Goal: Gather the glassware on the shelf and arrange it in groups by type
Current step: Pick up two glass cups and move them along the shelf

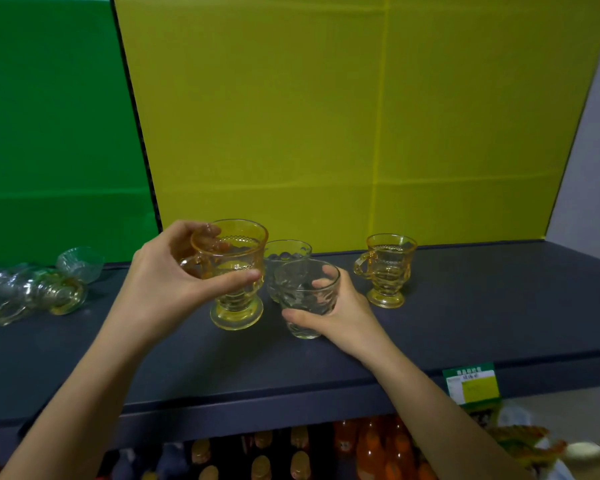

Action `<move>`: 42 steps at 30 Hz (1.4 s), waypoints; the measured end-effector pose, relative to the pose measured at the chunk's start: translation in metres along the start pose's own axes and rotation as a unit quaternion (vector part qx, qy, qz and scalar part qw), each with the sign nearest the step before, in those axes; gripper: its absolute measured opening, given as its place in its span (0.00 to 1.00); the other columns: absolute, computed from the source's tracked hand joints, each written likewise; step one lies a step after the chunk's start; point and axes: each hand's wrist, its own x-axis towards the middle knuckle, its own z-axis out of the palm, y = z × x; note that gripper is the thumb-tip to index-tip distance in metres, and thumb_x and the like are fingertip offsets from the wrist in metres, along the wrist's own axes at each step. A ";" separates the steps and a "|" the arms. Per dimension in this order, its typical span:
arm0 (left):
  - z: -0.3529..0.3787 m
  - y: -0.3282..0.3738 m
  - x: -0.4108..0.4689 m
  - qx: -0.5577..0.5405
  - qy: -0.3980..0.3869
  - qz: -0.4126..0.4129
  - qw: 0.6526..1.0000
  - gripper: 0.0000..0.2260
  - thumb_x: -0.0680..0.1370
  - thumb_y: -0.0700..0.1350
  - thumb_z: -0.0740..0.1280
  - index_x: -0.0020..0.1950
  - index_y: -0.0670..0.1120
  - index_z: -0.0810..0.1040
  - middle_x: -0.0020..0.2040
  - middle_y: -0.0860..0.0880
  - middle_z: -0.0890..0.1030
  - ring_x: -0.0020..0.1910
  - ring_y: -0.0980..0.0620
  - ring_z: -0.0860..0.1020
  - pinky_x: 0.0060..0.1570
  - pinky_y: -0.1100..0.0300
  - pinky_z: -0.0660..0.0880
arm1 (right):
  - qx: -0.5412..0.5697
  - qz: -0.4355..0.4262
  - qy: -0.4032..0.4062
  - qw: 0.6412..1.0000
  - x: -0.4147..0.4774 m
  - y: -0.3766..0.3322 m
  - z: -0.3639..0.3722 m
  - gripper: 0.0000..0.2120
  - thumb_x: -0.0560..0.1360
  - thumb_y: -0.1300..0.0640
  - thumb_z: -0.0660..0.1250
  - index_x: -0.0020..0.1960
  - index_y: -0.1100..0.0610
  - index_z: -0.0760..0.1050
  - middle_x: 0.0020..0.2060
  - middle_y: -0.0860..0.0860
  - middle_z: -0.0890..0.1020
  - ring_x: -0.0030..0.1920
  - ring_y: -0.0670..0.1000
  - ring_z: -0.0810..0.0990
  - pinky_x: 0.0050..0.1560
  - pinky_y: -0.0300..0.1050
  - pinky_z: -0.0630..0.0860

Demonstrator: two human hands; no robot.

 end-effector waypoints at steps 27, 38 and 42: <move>0.239 0.079 0.006 -0.040 -0.094 -0.042 0.994 0.39 0.48 0.63 0.76 0.55 0.49 0.74 0.51 0.50 0.82 0.51 0.51 0.80 0.56 0.48 0.76 | -0.204 -0.026 -0.044 0.978 -0.033 0.054 -0.248 0.11 0.72 0.54 0.69 0.54 0.51 0.78 0.49 0.44 0.82 0.52 0.42 0.79 0.60 0.45 0.75; 0.284 0.074 0.013 0.031 -0.071 -0.052 0.996 0.34 0.58 0.52 0.79 0.59 0.43 0.73 0.54 0.47 0.81 0.52 0.51 0.78 0.55 0.55 0.74 | -0.245 -0.052 -0.082 0.965 -0.026 0.075 -0.268 0.12 0.72 0.51 0.69 0.55 0.47 0.76 0.49 0.42 0.82 0.53 0.41 0.79 0.59 0.44 0.75; 0.287 0.075 0.013 0.058 -0.079 -0.063 0.993 0.33 0.60 0.53 0.78 0.60 0.43 0.73 0.55 0.46 0.81 0.52 0.50 0.79 0.54 0.57 0.75 | -0.261 -0.063 -0.094 0.959 -0.024 0.076 -0.268 0.13 0.72 0.51 0.68 0.56 0.47 0.76 0.50 0.42 0.81 0.53 0.41 0.79 0.59 0.42 0.75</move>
